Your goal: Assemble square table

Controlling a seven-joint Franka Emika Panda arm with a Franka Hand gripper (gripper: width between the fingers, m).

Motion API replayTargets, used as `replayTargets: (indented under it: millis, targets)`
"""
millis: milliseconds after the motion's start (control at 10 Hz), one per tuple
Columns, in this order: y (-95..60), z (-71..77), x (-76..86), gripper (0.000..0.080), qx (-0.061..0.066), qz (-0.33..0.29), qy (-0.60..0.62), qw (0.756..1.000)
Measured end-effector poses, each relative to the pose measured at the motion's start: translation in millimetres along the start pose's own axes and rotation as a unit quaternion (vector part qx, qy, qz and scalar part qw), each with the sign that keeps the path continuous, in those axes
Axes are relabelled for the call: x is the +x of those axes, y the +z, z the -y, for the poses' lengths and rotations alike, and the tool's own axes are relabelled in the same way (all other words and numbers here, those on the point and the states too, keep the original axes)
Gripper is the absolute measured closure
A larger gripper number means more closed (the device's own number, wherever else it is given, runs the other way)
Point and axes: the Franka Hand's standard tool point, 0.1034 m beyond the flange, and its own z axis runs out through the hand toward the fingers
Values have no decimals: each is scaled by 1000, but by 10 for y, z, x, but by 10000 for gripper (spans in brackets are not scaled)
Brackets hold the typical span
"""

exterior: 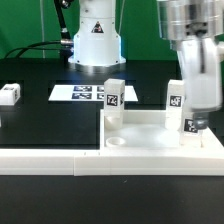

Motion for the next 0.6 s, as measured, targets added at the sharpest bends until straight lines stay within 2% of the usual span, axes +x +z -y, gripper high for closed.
replayTargets:
  millis: [100, 500, 600]
  targets:
    - [4, -31, -10, 165, 6, -1, -54, 999]
    - [12, -31, 18, 151, 4, -4, -166, 986]
    - [7, -22, 34, 151, -4, -19, -268, 963]
